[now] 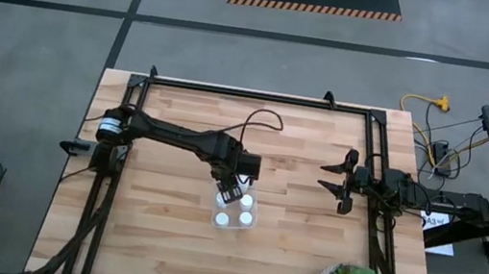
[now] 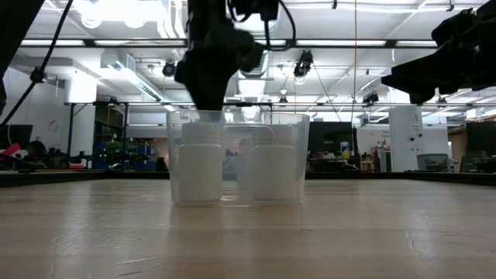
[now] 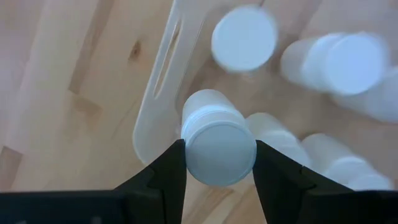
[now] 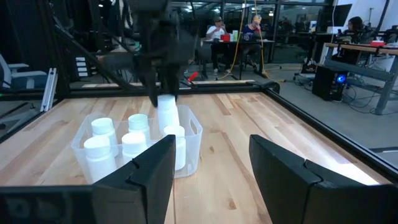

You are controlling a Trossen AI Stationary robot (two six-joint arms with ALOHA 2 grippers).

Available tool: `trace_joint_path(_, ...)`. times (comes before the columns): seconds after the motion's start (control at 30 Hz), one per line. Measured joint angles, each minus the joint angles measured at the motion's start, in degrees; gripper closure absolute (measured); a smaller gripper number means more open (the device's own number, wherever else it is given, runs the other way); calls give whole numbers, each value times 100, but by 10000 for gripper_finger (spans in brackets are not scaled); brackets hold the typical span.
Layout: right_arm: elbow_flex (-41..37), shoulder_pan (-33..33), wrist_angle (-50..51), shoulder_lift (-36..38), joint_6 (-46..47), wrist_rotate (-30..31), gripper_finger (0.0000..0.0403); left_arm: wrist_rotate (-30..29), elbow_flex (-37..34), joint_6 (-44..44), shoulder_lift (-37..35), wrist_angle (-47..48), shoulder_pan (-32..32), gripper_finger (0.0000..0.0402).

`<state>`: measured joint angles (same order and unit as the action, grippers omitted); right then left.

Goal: Pick and place pill bottles into a basket
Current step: Put the white pill bottle into the transparent bin

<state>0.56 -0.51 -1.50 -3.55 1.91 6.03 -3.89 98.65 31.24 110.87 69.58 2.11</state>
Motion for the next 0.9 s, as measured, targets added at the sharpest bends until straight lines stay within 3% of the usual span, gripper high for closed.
trace_joint_path(0.27, 0, 0, 0, 0, 0, 1, 209, 14, -771, -2, 0, -484, 26, 264)
trace_joint_path(0.57, 0, 0, 0, 2, -1, 1, 209, 23, -911, 0, -9, -622, 31, 264)
trace_joint_path(0.9, 0, 0, 0, 4, 0, 2, 209, 33, -924, -7, -12, -813, 39, 204)
